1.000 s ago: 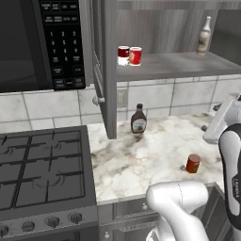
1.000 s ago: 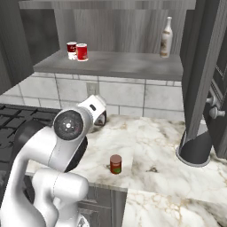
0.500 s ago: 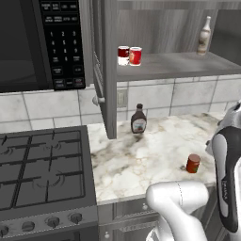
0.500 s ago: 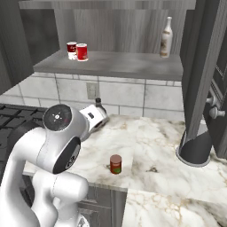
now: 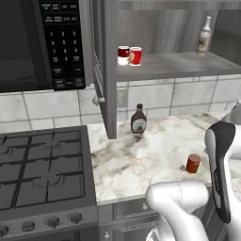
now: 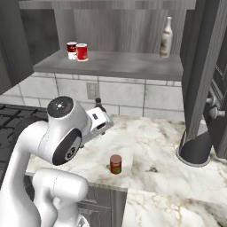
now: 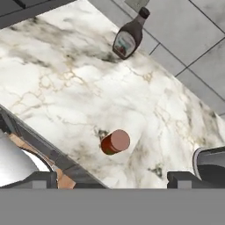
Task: Pick the cans from the counter and place them in their designated side in the cabinet.
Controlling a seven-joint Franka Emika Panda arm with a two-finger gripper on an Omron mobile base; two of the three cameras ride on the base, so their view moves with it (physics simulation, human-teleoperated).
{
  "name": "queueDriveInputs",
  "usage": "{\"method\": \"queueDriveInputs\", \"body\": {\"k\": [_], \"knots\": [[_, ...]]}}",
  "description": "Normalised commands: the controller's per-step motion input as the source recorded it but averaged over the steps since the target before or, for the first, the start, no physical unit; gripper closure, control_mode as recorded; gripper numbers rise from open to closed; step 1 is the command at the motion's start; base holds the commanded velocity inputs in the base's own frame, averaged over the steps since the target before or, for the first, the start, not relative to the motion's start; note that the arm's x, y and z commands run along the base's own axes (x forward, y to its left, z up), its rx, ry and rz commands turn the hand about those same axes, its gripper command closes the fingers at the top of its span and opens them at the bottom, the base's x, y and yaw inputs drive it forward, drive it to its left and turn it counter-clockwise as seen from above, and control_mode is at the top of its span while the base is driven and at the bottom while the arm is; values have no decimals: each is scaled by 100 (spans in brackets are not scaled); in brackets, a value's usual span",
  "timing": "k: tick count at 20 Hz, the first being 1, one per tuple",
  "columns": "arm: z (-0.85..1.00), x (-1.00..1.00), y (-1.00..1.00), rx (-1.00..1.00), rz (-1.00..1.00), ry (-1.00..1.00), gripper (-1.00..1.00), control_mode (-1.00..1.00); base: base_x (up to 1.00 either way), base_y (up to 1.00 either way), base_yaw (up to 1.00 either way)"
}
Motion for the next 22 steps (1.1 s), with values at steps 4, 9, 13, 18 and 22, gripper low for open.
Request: {"method": "queueDriveInputs", "body": {"k": [4,9,13,18,22], "knots": [[-22,0,-20,0,-27,31,-100,-100,0,0,0],[-18,0,-11,0,-20,16,-100,-100,0,0,0],[-20,1,4,3,-4,0,-100,-100,0,0,0],[-22,5,11,4,0,-8,-100,-100,0,0,0],[-16,13,5,4,-2,-11,-100,-100,0,0,0]]}}
